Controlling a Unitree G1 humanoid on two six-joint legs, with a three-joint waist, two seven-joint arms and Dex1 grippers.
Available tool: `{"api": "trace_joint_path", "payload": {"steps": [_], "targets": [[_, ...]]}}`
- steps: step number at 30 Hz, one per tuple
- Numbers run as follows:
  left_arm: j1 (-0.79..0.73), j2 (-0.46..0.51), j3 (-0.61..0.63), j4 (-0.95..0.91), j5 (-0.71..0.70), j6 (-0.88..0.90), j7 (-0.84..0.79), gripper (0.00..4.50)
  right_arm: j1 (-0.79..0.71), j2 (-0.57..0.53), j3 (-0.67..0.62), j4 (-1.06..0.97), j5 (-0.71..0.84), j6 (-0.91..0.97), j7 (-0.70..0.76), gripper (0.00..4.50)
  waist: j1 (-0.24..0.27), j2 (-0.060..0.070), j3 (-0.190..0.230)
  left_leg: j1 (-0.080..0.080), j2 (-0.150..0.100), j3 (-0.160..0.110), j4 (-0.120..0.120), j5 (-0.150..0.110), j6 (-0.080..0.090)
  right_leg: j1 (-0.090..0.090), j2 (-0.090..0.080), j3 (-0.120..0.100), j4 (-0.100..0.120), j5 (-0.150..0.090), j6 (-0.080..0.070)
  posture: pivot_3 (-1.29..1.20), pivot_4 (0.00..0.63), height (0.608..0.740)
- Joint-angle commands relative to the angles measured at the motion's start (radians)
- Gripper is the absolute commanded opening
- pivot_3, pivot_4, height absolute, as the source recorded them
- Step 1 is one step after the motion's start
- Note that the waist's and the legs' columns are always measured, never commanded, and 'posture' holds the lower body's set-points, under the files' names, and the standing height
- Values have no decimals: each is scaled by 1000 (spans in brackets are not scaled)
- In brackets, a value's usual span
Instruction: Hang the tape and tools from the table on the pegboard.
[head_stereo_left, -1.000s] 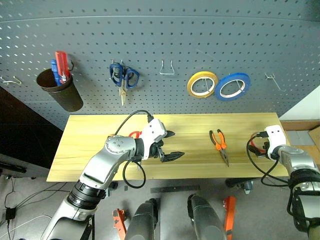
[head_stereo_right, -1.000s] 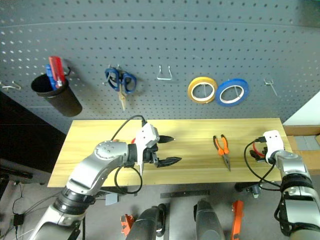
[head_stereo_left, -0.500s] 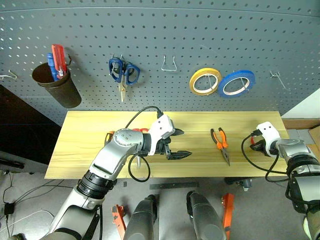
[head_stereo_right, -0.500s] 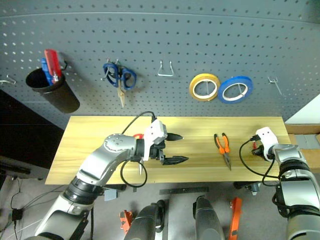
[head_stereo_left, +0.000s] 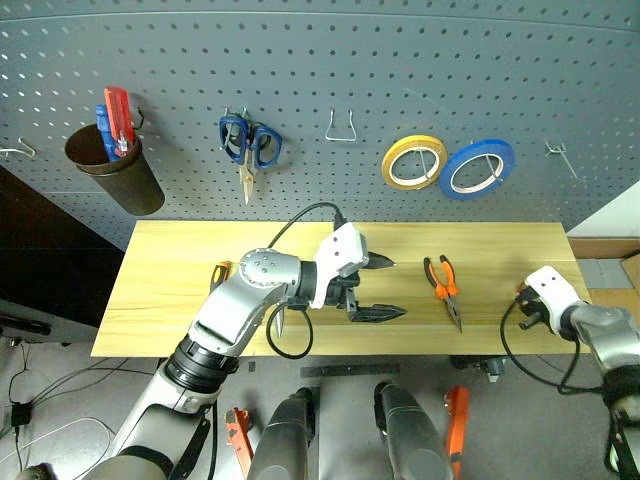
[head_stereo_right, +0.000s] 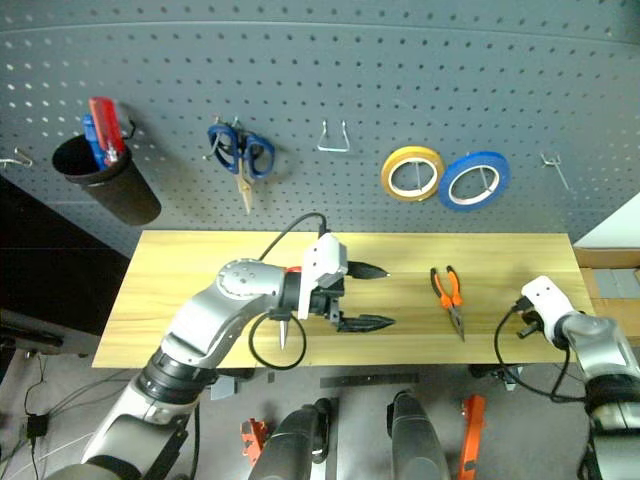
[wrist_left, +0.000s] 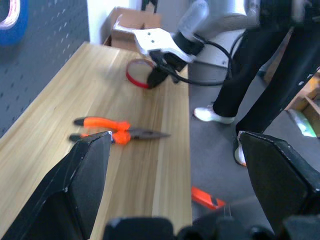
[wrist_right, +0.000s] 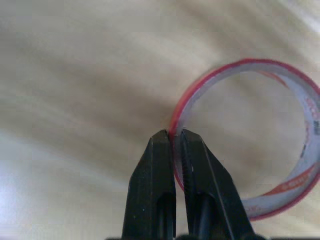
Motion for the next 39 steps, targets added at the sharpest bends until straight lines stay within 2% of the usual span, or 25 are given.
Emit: {"api": "trace_joint_path", "payload": {"steps": [1,5,8,11,14,23,27,30,33,39], "targets": [[-37,-36,10,-24,-15,-28,11,4378,151,-17,-166,-456,26,118,-60,44,-3,3,1,-2,0,1,1,0,0,-2,0,1,1,0,0,-163,360,740],[-67,-72,16,13,0,-71,22,4378,267,79,-258,-850,-18,173,-190,44,-4,3,2,-7,3,0,5,0,0,-7,3,0,4,1,2,-185,365,740],[-83,-85,25,37,-1,-89,30,4378,279,132,-237,-1011,-74,157,-270,44,-3,4,2,-7,3,0,8,0,0,-6,3,1,4,-2,7,-201,368,740],[-99,-98,28,57,-3,-100,30,4378,208,164,-182,-1079,-109,132,-319,44,-5,4,2,-9,2,0,11,0,0,-6,3,1,3,0,9,-211,369,740],[-110,-104,22,74,2,-113,21,4378,89,174,-188,-977,-90,100,-346,44,-9,5,3,-9,2,2,12,1,2,-6,3,2,2,2,9,-210,369,740],[-121,-124,23,112,13,-131,25,4378,-221,173,-214,-369,10,-104,-364,44,-10,5,3,-11,1,1,11,0,3,-8,1,1,2,6,2,-186,357,740],[-112,-122,26,106,16,-129,32,4378,-272,188,-219,-248,39,-143,-384,44,-9,5,3,-15,1,2,11,0,4,-11,1,1,1,6,2,-171,351,740],[-98,-113,30,96,19,-127,35,4378,-246,227,-225,-282,79,-127,-386,44,-7,5,3,-16,1,1,12,-1,5,-12,1,1,1,6,2,-166,349,740],[-85,-102,39,94,18,-129,39,4378,-166,251,-215,-388,79,-113,-398,635,-3,5,3,-16,1,1,12,-1,5,-12,1,1,2,6,2,-164,348,740],[-49,-30,60,118,28,-163,8,4378,38,275,-210,-660,62,1,-420,2742,-1,6,3,-16,0,0,13,-1,5,-12,1,1,2,6,2,-172,344,740]]}}
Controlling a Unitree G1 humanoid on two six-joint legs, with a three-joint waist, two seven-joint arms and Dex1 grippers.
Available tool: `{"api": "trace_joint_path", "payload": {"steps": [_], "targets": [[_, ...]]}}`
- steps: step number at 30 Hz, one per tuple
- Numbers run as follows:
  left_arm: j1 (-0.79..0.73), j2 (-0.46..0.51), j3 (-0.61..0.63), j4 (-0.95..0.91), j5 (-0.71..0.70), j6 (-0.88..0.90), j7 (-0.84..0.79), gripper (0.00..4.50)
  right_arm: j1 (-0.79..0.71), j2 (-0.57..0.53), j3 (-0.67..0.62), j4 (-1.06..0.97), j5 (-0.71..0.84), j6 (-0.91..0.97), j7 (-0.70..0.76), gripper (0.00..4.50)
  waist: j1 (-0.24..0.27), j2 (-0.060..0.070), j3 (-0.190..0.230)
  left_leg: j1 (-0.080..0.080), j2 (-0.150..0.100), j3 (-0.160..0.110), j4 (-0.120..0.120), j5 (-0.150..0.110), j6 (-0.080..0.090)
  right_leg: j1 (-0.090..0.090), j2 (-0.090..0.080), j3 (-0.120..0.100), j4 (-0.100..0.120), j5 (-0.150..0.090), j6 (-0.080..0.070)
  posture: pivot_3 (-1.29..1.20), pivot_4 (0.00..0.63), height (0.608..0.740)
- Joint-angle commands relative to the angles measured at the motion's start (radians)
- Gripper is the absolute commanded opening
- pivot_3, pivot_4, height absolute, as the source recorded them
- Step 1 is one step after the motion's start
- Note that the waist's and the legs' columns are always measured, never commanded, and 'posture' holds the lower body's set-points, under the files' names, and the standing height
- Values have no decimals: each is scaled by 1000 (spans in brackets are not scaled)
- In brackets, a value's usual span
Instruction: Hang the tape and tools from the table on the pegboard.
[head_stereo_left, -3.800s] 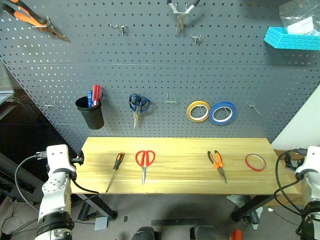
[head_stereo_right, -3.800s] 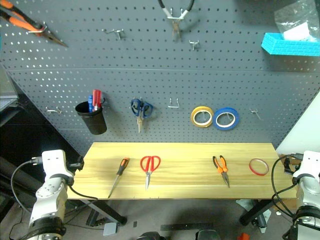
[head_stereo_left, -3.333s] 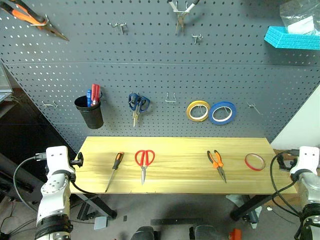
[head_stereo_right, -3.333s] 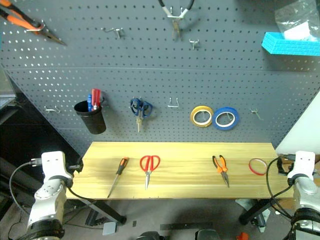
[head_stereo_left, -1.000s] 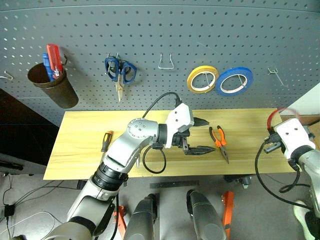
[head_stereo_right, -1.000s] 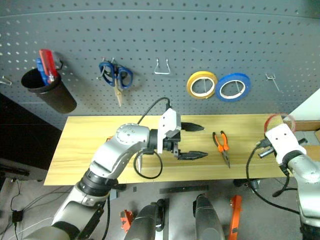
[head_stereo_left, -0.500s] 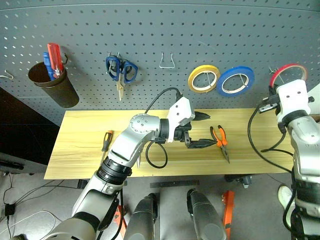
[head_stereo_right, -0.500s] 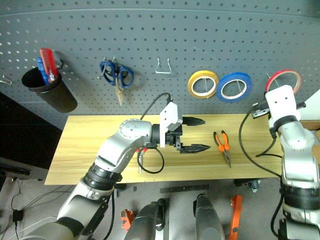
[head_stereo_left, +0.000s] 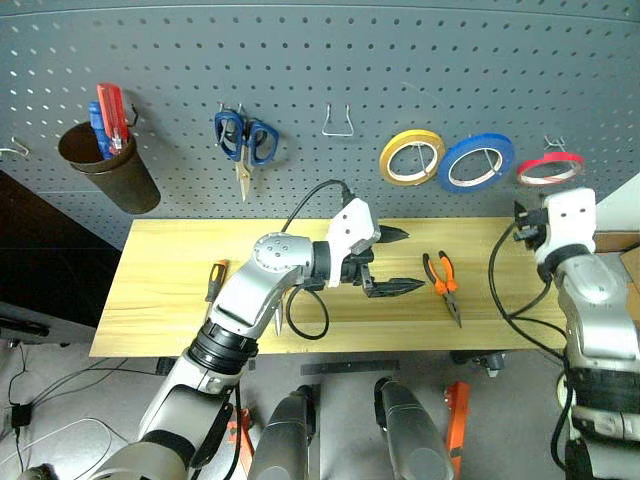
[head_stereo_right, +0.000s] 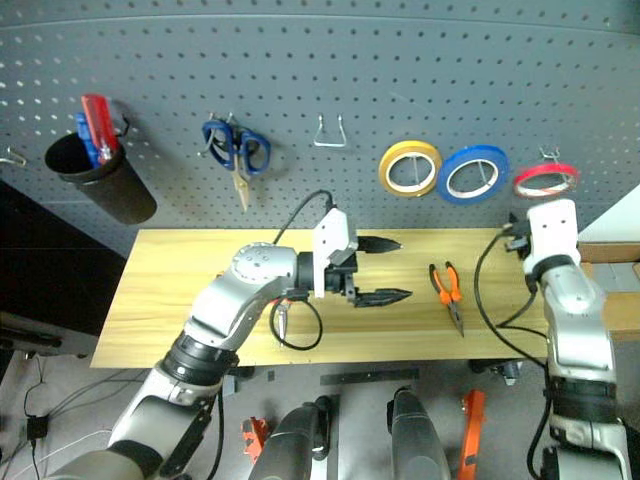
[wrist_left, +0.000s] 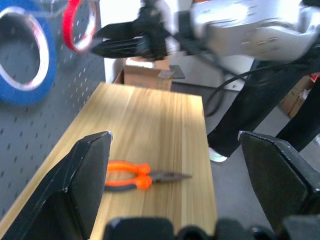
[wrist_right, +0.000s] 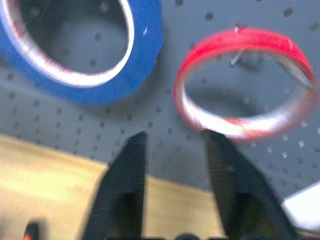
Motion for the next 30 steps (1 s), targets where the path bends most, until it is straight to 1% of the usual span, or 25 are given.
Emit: {"api": "trace_joint_path", "payload": {"steps": [1,2,4,6,7,9,11,12,17,21,24,28,30], "targets": [[6,45,29,7,18,-64,-27,4378,89,22,-7,-215,-3,91,-21,3138,0,0,0,0,0,0,0,0,0,0,0,0,0,0,0,-174,344,740],[5,71,34,31,36,-93,-34,4378,122,52,12,-285,-5,150,-42,3443,-1,0,0,0,0,0,0,0,0,0,0,0,0,0,0,-174,344,740],[5,132,47,90,71,-146,-53,4378,153,156,86,-392,11,355,-95,4069,-7,1,-1,0,2,-1,0,0,0,0,1,-1,1,0,0,-183,345,740],[10,181,45,135,98,-194,-75,4378,124,244,142,-407,-7,570,-153,4069,-18,1,-1,1,5,-1,-1,0,-1,-1,2,-1,2,2,-3,-186,344,740],[11,192,42,147,103,-208,-83,4378,108,265,151,-405,-14,634,-168,4069,-21,2,-1,1,5,-1,-1,1,-1,-1,2,-1,1,2,-3,-186,344,740],[16,220,31,170,123,-238,-110,4378,60,307,150,-365,35,705,-143,4069,-20,3,0,1,4,-1,-1,2,-2,-2,2,-1,1,2,-4,-181,344,740],[18,234,30,187,132,-254,-130,4378,6,319,157,-289,47,759,-137,4069,-20,3,0,1,2,0,0,3,-1,-1,0,-1,0,3,-3,-180,340,740],[18,235,32,193,134,-258,-135,4378,-12,318,160,-264,46,774,-138,4069,-20,3,0,1,2,0,0,3,0,-1,0,-1,-1,4,-3,-181,340,740],[21,231,38,199,143,-263,-144,4378,-151,318,116,-13,73,777,-137,4069,-17,3,0,1,1,-1,-1,3,0,-1,0,-2,0,4,-2,-177,329,740],[24,223,36,188,146,-254,-141,4378,-213,290,123,170,62,722,-134,4069,-19,3,0,-2,1,0,-2,3,0,-5,0,-1,0,4,-2,-160,327,740],[27,219,37,183,147,-253,-141,4378,-258,284,121,282,68,683,-126,4069,-21,2,0,-8,1,1,-1,3,0,-13,0,0,3,4,-2,-154,325,740],[27,215,39,183,150,-253,-137,4378,-321,290,98,424,81,639,-126,4069,-24,2,0,-8,0,4,0,3,0,-16,-1,1,10,4,-2,-147,320,740],[26,213,41,183,152,-253,-135,4378,-348,282,110,482,74,610,-119,4069,-24,2,0,-7,0,3,1,4,0,-16,-1,1,12,4,-2,-143,317,740]]}}
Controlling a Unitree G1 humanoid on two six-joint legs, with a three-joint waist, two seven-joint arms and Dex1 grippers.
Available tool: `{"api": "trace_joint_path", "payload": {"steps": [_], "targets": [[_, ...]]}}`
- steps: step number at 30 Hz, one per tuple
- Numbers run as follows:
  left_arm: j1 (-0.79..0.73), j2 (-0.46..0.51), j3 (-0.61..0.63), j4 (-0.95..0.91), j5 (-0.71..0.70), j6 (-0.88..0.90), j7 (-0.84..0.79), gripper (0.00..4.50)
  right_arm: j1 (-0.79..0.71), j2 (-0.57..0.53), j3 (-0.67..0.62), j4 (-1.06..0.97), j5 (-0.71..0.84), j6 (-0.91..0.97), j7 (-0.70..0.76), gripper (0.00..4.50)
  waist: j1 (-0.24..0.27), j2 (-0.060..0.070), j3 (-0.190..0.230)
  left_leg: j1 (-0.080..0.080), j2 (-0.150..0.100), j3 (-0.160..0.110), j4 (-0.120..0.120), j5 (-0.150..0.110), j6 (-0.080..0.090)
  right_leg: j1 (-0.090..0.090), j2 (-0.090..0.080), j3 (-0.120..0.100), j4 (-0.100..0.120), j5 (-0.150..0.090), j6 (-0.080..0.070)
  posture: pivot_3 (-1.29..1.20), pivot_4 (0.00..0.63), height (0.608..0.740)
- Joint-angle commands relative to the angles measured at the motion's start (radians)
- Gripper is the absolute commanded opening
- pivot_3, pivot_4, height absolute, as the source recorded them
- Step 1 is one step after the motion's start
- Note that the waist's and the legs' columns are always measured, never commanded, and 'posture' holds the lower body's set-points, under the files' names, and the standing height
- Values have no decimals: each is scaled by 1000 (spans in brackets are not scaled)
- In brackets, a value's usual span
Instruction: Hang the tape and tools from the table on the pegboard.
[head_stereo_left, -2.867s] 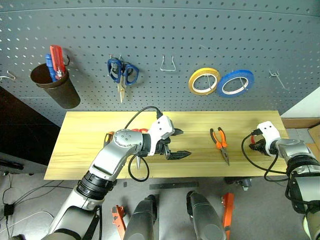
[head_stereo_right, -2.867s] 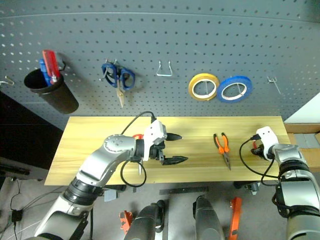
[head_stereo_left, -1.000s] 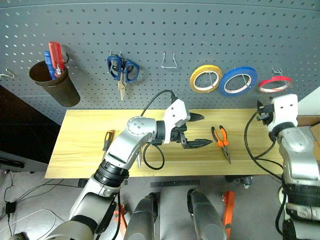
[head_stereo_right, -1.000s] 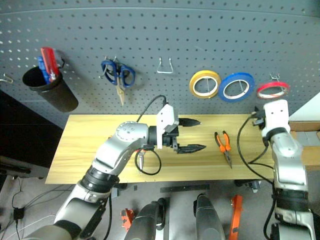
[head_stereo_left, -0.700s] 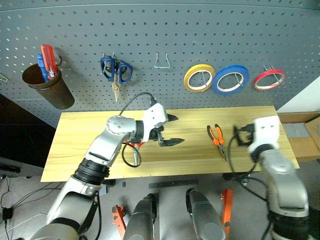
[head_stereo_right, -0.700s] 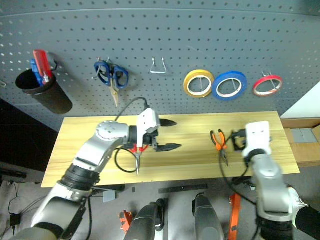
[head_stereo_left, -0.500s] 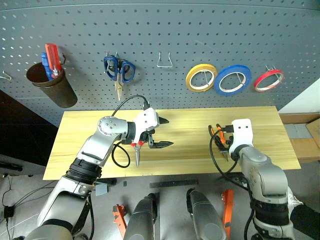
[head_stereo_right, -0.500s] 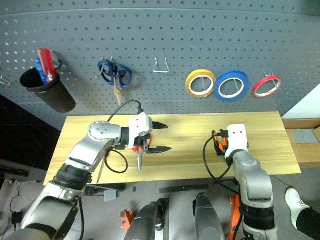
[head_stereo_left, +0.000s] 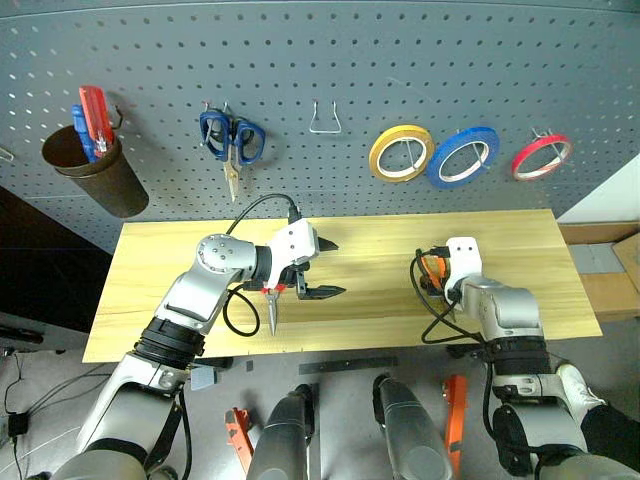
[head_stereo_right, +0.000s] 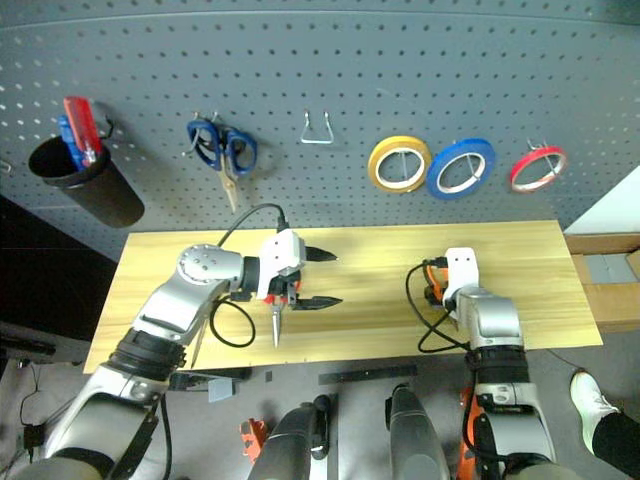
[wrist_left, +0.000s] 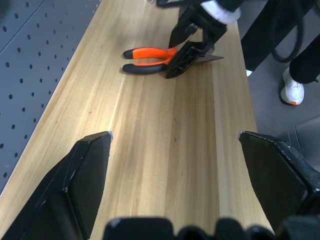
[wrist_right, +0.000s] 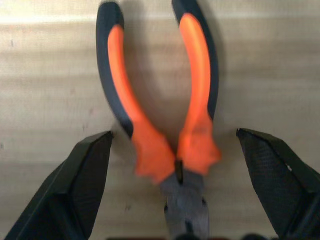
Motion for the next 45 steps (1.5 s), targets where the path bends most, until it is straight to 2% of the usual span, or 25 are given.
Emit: {"api": "trace_joint_path", "payload": {"steps": [1,4,7,9,10,14,20,25,28,32,35,39,45], "targets": [[4,-5,15,-33,-1,-5,4,4378,-31,-17,6,86,-2,-55,10,4069,-1,0,0,1,0,0,0,0,0,0,0,0,1,0,0,-141,315,740],[3,-6,18,-33,0,-4,8,4378,-56,-33,34,151,-16,-77,22,4069,-1,-1,0,1,0,-1,1,2,-1,0,1,0,3,0,0,-138,309,740],[6,-6,22,-35,0,-2,12,4378,-67,-47,63,184,-31,-94,37,3514,-1,-1,-1,1,0,-1,1,2,-2,1,1,0,4,0,-1,-139,303,740],[12,-5,31,-40,-8,9,18,4378,-69,-52,81,189,-39,-109,37,2748,-1,-2,-2,1,0,-1,1,3,-2,1,1,-1,4,1,-1,-140,301,740],[16,-4,37,-43,-13,14,22,4378,-68,-54,89,186,-44,-118,33,2574,-1,-2,-2,1,0,-1,1,3,-2,0,1,-1,4,1,-1,-142,299,740],[41,-3,71,-51,-32,25,44,4378,-51,-51,106,112,-50,-126,21,2567,-1,-2,-3,1,0,-1,2,3,-2,0,1,-1,4,1,-1,-147,299,740],[126,24,169,-101,-69,58,93,4378,70,-19,168,-371,-36,13,25,2567,-3,-2,-3,0,0,-1,0,3,-3,-2,1,0,4,1,-1,-145,299,740],[222,57,275,-179,-116,107,147,4378,168,71,274,-815,-6,170,7,2566,-3,-2,-3,0,2,-3,-1,4,-5,-3,2,-1,5,1,-1,-139,298,740],[281,75,357,-229,-165,139,178,4378,145,148,348,-964,0,187,-23,2566,-3,-2,-3,0,3,-3,-1,4,-5,-4,2,-1,5,1,-2,-133,292,740],[304,76,455,-240,-220,156,223,4378,20,178,379,-931,-34,86,-36,2566,2,-3,-4,0,2,-4,0,7,-7,-3,2,-2,5,4,-5,-119,280,740],[293,79,479,-239,-229,147,241,4378,-79,135,388,-821,-63,-69,-9,2566,13,-7,-8,0,2,-5,0,10,-8,-3,2,-4,3,6,-6,-98,263,740],[274,72,488,-256,-245,151,265,4378,-210,124,363,-665,-72,-223,16,2566,25,-8,-9,0,2,-5,0,10,-8,-3,2,-4,4,7,-7,-76,237,740],[252,61,469,-297,-259,160,281,4378,-399,176,305,-466,-63,-388,7,2566,25,-12,-13,0,2,-4,-3,13,-13,-5,2,-4,4,7,-7,-54,201,740]]}}
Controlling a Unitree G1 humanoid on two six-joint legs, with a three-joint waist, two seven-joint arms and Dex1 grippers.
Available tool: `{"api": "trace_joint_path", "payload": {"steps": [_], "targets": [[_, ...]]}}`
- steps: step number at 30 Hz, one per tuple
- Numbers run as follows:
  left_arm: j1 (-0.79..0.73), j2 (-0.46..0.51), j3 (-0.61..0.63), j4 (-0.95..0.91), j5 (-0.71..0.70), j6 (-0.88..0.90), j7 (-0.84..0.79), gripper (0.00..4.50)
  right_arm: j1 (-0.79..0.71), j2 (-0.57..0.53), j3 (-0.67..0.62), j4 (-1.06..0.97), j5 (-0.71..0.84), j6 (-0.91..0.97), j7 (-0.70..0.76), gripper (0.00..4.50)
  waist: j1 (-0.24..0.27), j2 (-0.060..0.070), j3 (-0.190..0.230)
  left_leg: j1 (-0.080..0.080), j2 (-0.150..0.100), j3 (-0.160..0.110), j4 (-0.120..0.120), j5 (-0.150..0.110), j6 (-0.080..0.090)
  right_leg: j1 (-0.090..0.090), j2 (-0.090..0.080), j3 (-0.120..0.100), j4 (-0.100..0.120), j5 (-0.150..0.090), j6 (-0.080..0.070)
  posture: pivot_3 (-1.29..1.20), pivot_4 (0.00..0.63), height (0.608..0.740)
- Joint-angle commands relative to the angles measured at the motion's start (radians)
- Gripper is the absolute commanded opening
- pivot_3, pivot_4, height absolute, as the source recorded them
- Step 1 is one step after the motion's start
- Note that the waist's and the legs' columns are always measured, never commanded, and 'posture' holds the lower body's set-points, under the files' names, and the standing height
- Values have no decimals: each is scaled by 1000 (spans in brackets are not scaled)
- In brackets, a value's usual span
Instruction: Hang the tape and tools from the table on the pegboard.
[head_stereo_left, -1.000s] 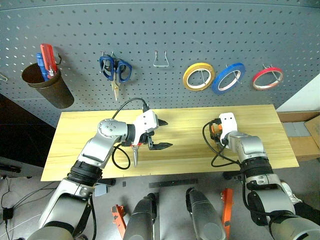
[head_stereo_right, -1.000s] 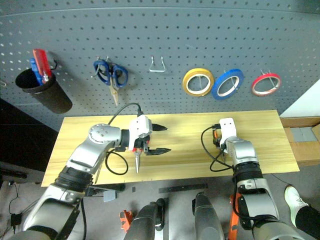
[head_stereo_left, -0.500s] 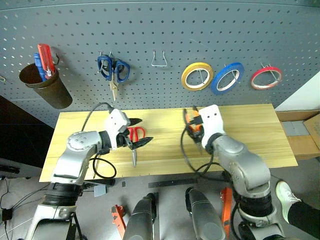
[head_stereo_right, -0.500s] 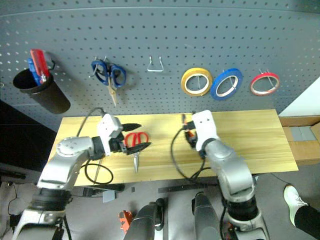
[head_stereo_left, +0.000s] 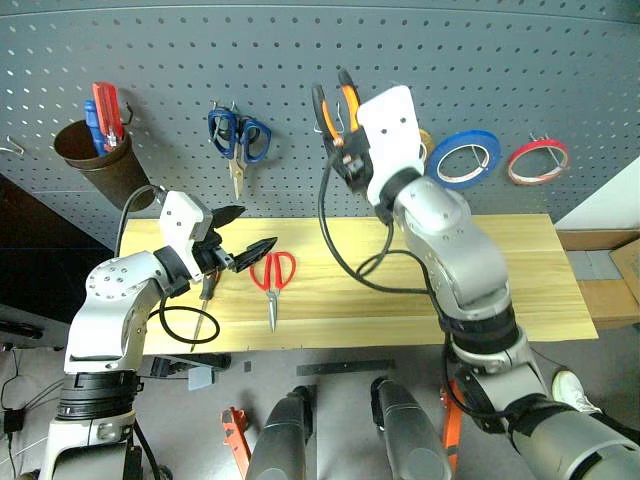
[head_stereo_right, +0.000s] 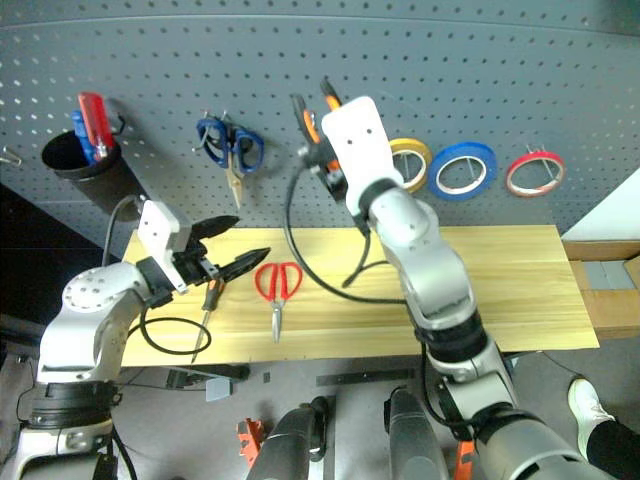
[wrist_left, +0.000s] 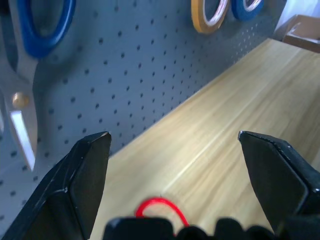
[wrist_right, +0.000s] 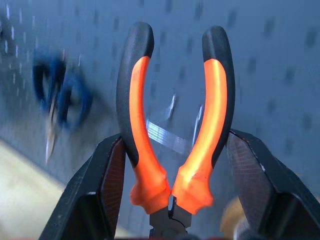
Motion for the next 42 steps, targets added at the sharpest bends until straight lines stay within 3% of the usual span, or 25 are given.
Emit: {"api": "trace_joint_path", "payload": {"steps": [1,5,19,30,42], "targets": [[-27,-6,4,-65,-30,-2,13,4378,-101,33,-46,49,5,-119,-10,2566,0,-3,-2,0,0,0,0,0,0,0,0,0,0,0,0,-51,199,740],[-59,-11,-7,-62,-37,2,22,4378,-152,43,-68,147,-3,-206,-17,2566,2,-9,-17,0,0,0,-1,0,-1,-1,0,0,0,0,0,-43,191,740],[-180,-49,-36,23,-15,-34,56,4378,-316,71,-168,556,3,-495,-97,2565,2,-9,-30,0,1,1,0,1,-2,-1,2,0,2,2,-2,-28,194,740],[-206,-49,-19,75,14,-62,119,4378,-325,99,-172,623,-3,-534,-112,2565,2,-9,-30,1,1,1,2,4,-1,-5,2,1,15,2,-3,-18,202,740],[-223,-68,-37,116,51,-103,159,4378,-214,114,-133,600,-32,-517,-108,2563,5,-9,-30,1,0,0,2,4,-1,-5,2,1,14,2,-3,-19,204,740]]}}
